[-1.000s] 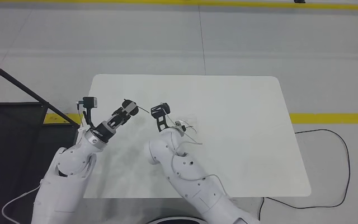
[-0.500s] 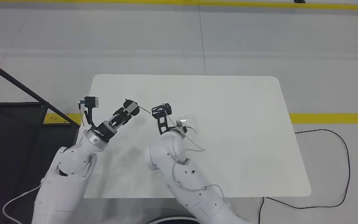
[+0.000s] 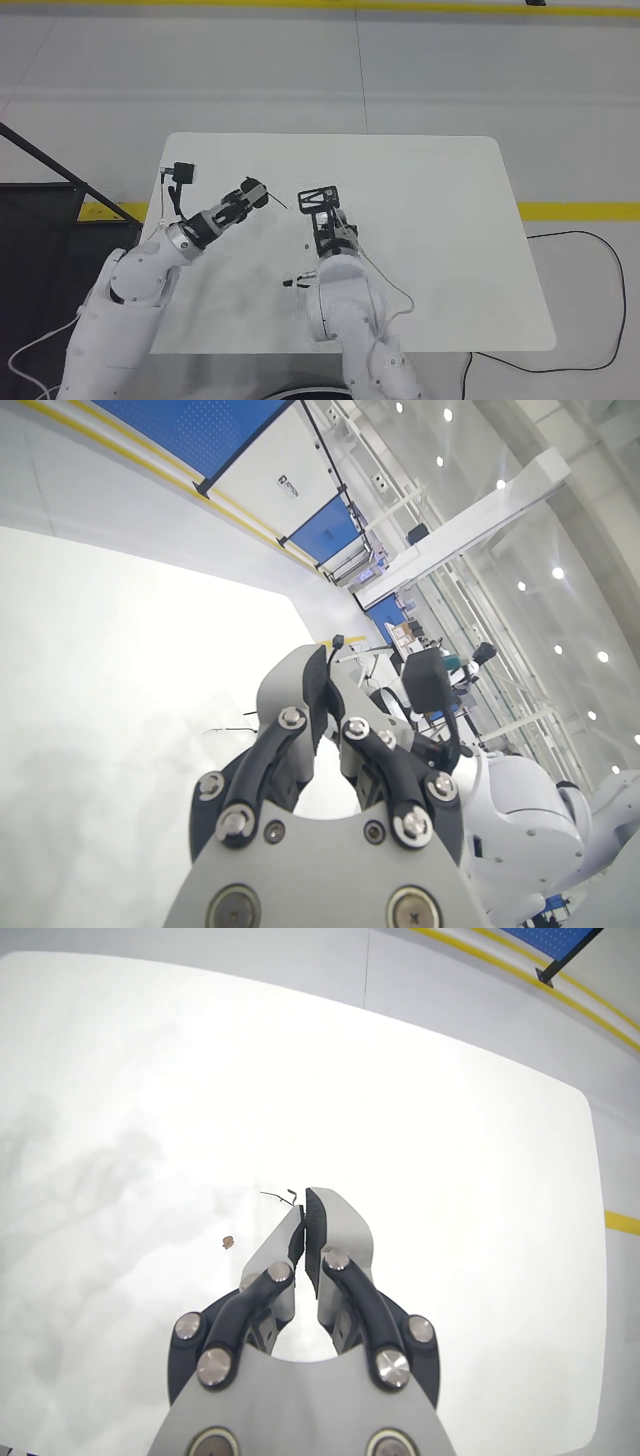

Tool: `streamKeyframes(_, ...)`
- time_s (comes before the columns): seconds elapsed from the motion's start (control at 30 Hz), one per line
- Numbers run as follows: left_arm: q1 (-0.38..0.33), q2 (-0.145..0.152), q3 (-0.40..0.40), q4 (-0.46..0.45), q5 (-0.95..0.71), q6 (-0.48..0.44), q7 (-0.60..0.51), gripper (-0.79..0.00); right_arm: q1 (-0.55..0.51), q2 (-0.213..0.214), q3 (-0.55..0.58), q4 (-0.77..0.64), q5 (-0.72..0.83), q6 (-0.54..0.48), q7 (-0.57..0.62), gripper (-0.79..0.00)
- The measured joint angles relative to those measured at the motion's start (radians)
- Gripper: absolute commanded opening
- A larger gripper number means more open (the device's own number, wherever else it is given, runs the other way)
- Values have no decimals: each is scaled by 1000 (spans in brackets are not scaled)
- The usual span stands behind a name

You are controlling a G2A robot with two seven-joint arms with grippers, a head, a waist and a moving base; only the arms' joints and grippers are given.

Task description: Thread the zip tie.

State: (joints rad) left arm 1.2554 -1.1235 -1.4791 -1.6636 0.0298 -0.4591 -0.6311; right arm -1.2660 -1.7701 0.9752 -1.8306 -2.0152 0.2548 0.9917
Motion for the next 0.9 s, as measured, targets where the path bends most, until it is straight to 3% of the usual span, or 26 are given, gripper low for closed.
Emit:
streamKeyframes(0.2,-26,7,15,-14,86,-6,-64,-785,-119,50,22,-132,52,-61,-97,-785)
streamKeyframes(0.7,-23,8,29,-26,143,27,-41,-785,-120,53,23,-130,57,-69,-110,-785)
streamKeyframes(0.9,-92,18,59,0,171,8,-194,-785,-187,76,40,-215,41,-162,-237,-785)
